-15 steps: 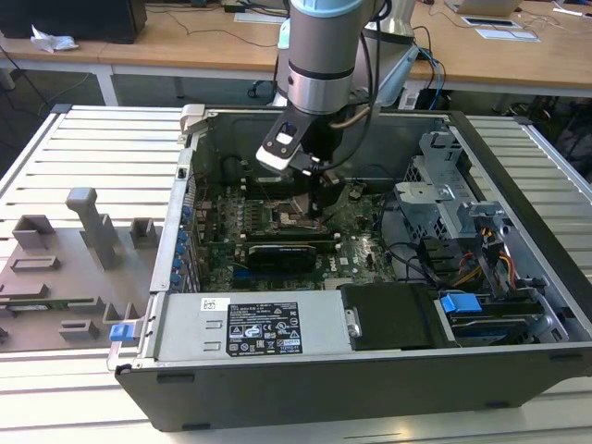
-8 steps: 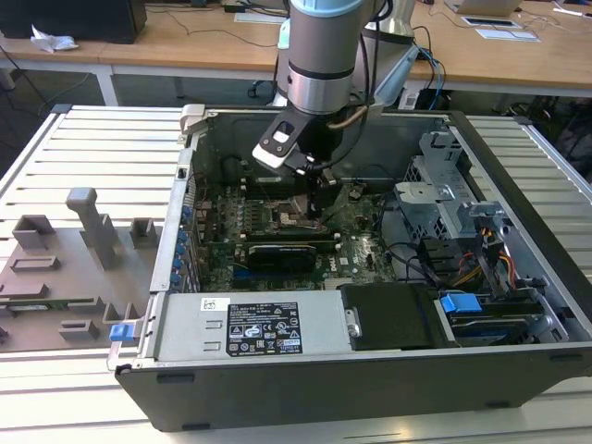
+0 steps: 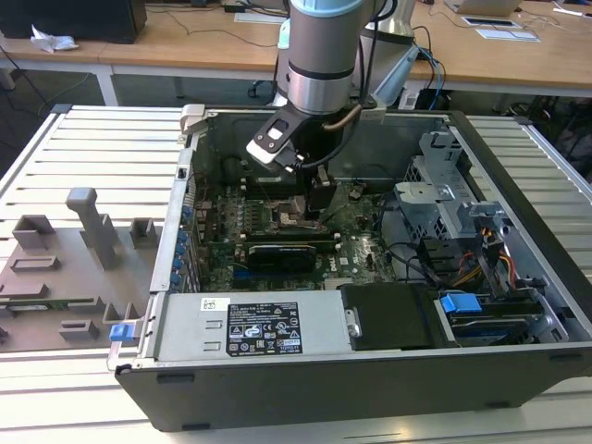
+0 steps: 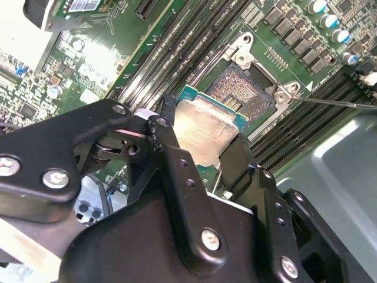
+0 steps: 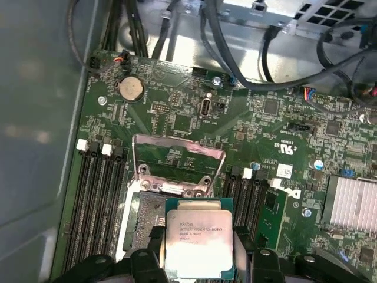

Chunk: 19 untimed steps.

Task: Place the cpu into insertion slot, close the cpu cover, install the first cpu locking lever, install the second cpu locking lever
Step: 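Place the cpu into insertion slot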

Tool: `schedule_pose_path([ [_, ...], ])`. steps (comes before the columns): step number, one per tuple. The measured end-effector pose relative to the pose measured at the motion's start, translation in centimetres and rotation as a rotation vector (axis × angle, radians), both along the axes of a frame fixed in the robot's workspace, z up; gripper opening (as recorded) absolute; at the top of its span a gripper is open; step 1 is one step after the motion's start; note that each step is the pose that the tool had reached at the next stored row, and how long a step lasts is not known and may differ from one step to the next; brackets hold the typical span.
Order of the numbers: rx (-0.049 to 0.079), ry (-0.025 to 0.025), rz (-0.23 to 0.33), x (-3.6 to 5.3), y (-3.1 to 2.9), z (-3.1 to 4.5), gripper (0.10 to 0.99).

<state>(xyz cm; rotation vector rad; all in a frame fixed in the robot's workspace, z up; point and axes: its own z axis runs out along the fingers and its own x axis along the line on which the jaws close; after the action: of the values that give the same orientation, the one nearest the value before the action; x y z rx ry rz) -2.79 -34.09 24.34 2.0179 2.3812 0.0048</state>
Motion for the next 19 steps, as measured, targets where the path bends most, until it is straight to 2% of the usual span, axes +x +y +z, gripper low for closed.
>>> schedule_pose_path([
  [6, -0.001, 0.0, -0.092, 0.0, 0.0, -0.04, 0.545],
  [9, -0.002, 0.0, -0.12, 0.0, 0.0, -0.04, 0.545],
  [10, -0.002, 0.0, -0.151, 0.0, 0.0, -0.05, 0.545],
  [19, -0.003, 0.0, -0.25, 0.0, 0.0, -0.08, 0.545],
])
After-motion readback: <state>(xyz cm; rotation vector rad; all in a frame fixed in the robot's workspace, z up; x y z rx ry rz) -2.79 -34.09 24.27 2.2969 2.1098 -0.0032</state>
